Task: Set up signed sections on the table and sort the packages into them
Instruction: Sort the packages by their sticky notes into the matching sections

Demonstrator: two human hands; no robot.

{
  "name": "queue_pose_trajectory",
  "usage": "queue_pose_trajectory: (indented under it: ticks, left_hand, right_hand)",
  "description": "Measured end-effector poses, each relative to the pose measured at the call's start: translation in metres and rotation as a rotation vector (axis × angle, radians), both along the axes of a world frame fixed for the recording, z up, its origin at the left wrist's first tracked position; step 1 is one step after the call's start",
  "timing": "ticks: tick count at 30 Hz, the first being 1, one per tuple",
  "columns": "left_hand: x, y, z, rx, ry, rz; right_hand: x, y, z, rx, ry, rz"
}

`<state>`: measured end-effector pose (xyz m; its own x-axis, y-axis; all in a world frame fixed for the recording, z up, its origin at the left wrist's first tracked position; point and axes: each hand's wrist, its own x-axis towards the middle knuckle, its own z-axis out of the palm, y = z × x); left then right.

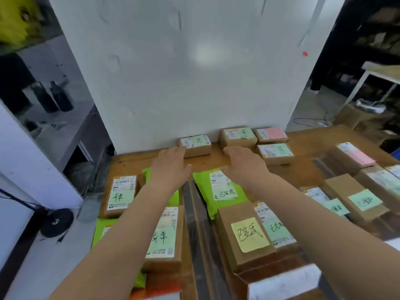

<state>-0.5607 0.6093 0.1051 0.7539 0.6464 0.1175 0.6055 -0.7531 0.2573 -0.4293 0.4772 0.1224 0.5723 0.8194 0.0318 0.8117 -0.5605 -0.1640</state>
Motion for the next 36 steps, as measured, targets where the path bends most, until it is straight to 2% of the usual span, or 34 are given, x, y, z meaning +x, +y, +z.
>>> queue_pose_trajectory:
  ticks: [8,15,24,30,36]
  left_hand:
    - [0.044,-0.079,0.006,0.100,0.054,-0.002]
    - [0.060,-0.077,0.000,0.127,0.117,0.012]
    - [0.107,0.007,-0.039,0.073,0.202,0.091]
    - [0.148,0.087,-0.090,0.062,0.329,0.115]
    - [0.178,0.160,-0.135,-0.019,0.385,0.218]
  right_hand:
    - [0.043,-0.082,0.009,-0.042,-0.076,0.020]
    - [0.068,-0.080,0.008,-0.055,-0.016,0.047]
    - [0.117,0.018,-0.031,-0.112,0.088,0.120]
    - [0.159,0.108,-0.088,-0.147,0.167,0.162]
    - [0.199,0.181,-0.149,-0.112,0.315,0.103]
